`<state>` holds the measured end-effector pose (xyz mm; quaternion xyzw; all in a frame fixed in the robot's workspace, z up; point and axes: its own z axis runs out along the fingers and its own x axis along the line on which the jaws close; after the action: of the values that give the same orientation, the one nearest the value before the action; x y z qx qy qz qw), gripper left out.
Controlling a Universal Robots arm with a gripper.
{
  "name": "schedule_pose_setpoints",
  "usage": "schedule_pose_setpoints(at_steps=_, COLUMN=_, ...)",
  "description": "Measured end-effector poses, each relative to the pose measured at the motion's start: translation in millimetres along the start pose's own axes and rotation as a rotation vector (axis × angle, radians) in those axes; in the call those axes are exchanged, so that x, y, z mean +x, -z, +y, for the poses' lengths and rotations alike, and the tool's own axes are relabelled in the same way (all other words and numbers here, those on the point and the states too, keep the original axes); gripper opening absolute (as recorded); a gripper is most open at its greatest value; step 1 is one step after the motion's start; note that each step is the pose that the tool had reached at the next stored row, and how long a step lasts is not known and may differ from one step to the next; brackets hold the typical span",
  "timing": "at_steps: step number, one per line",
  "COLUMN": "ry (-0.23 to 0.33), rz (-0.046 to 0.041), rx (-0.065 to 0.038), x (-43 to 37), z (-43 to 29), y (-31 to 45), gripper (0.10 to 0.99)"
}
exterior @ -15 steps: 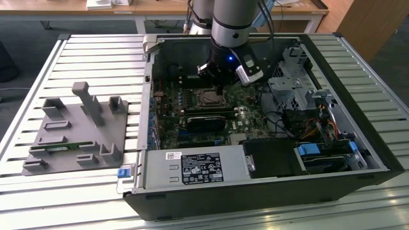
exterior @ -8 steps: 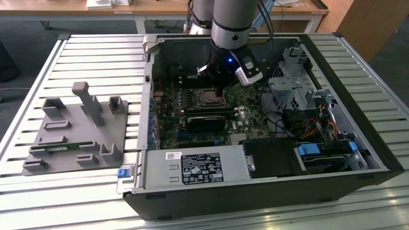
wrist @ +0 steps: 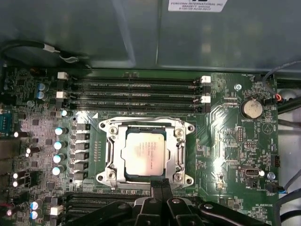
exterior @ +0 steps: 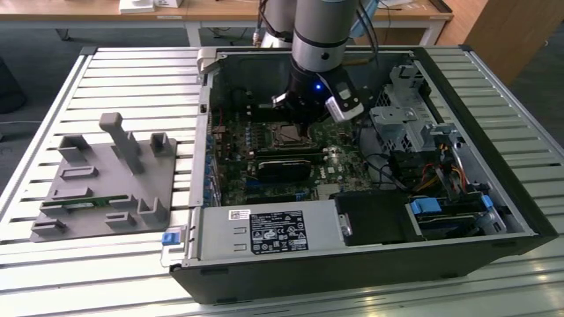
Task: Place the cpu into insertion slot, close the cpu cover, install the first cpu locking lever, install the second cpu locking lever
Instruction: 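Install the second cpu locking lever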
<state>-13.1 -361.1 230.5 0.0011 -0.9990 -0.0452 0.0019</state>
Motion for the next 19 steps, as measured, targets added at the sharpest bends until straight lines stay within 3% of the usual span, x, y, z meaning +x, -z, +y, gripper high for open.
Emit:
schedule_pose_setpoints(at_steps=9, ry=0.000, rz=0.0000, rx=0.000, x=1.6, z=-9.8, y=-2.2, gripper=0.106)
schedule_pose_setpoints(at_steps=12, ry=0.000, rz=0.0000, rx=0.000, x=8.3, z=-10.5, y=-3.1, gripper=0.106)
schedule_pose_setpoints(at_steps=16, ry=0.000, rz=0.0000, rx=0.000, x=24.0, z=-10.7, y=-4.2, gripper=0.106)
schedule_pose_setpoints(at_steps=19, ry=0.000, rz=0.0001, rx=0.000, x=27.4, z=-10.8, y=-6.3, gripper=0.106)
